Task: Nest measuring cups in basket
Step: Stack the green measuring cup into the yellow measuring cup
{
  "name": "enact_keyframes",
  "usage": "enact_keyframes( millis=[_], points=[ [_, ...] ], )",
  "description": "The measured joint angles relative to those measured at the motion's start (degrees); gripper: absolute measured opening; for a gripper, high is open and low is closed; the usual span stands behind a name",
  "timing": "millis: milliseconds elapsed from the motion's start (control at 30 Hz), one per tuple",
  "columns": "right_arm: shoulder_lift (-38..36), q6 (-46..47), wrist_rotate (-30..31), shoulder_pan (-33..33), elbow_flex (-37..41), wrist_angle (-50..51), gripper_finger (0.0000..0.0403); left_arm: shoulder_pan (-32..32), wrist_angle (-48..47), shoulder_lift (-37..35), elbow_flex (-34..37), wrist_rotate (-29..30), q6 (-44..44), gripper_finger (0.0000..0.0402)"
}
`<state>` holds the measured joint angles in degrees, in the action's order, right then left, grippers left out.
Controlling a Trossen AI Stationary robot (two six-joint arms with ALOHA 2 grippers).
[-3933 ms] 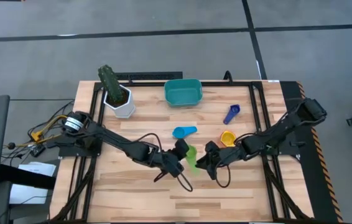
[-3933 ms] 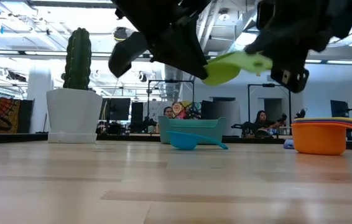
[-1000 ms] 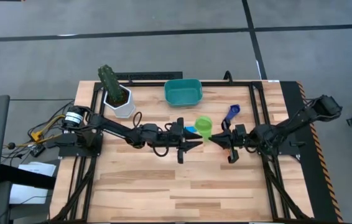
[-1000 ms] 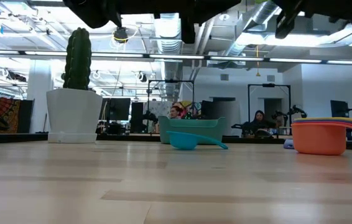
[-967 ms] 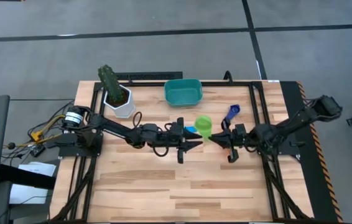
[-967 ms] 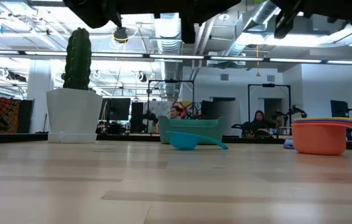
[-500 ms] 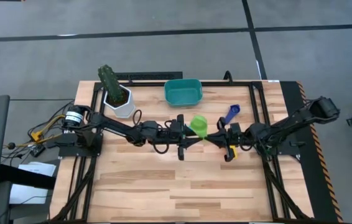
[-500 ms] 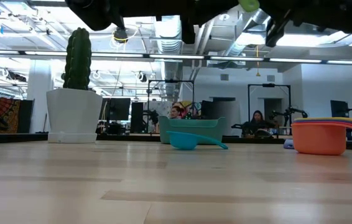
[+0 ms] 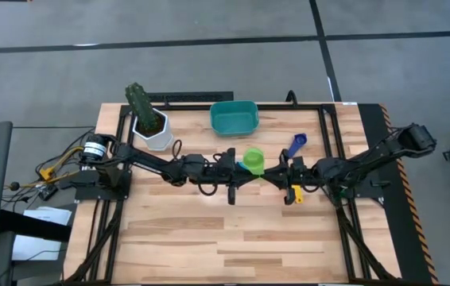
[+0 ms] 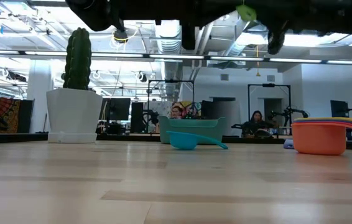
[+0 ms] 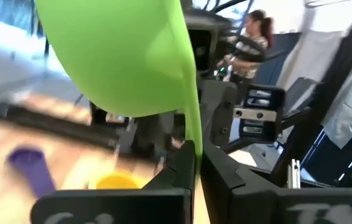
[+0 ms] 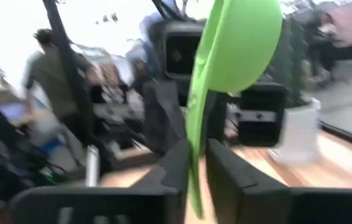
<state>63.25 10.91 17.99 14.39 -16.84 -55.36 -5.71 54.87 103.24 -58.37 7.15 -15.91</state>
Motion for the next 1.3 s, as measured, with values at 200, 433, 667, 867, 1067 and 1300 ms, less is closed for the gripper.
enact_keyframes(
  millis=[200,433,667,867,1067,1300],
  points=[
    [-8.7,3.1,7.4,0.6,0.1,22.2,0.0152,0.0,-6.5,0.0,2.3,2.2,-9.0,0.0001],
    [-21.5,18.6,15.4,2.8,0.1,51.2,0.0153,0.1,-8.1,0.0,7.9,-2.1,-12.7,0.0000],
    [-28.5,34.2,19.3,2.5,0.1,76.7,0.0097,-1.5,-11.0,0.0,9.2,-3.2,-11.1,0.0000],
    [-27.5,41.8,22.1,1.1,0.1,88.3,0.0058,-1.9,-10.4,0.0,9.2,2.3,-10.1,0.0000],
    [-26.4,45.2,22.3,-1.4,0.1,94.6,0.0029,-1.9,-10.4,0.0,9.2,6.4,-10.1,0.0000],
    [-22.9,46.3,14.1,-2.4,0.1,95.5,0.0007,-1.9,-11.4,0.0,9.2,6.4,-11.9,0.0000]
  ],
)
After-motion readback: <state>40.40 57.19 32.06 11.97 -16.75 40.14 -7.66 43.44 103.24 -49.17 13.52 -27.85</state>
